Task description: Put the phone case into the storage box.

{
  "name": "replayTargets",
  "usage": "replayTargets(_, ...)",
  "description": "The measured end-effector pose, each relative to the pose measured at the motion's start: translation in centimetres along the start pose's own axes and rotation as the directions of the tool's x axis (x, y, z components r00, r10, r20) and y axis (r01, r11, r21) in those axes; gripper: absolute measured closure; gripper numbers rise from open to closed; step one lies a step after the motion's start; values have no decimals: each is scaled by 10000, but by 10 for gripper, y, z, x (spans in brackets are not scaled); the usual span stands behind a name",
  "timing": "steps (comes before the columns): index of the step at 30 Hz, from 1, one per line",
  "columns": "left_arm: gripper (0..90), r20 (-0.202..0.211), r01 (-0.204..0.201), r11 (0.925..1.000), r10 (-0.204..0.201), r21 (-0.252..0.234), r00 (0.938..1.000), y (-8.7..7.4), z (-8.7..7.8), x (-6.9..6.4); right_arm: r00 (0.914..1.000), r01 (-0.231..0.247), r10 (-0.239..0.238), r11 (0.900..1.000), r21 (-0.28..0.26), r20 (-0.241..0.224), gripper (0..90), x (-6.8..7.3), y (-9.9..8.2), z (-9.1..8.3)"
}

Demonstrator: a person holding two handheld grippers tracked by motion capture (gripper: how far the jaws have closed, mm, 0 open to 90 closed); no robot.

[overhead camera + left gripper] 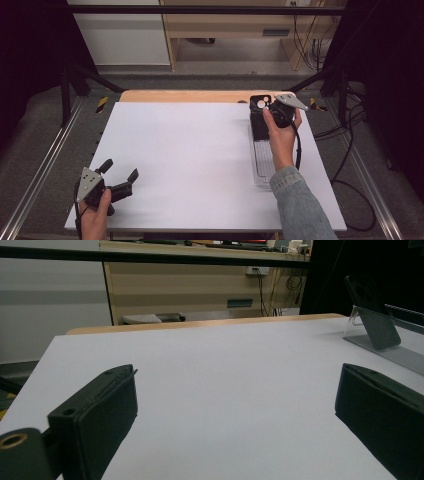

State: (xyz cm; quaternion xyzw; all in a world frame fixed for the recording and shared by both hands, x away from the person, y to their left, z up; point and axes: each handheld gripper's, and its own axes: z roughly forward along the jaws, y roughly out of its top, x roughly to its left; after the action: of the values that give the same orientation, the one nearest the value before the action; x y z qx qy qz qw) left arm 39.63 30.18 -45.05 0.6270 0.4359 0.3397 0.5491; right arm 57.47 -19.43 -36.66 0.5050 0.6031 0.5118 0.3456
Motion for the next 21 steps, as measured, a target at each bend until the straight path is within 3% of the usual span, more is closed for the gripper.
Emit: replayTargets(21,38,-19,27,10000,-27,-25,10000,0,0,1,9995,111,-116,9998,-190,-278,42,1,7,-13)
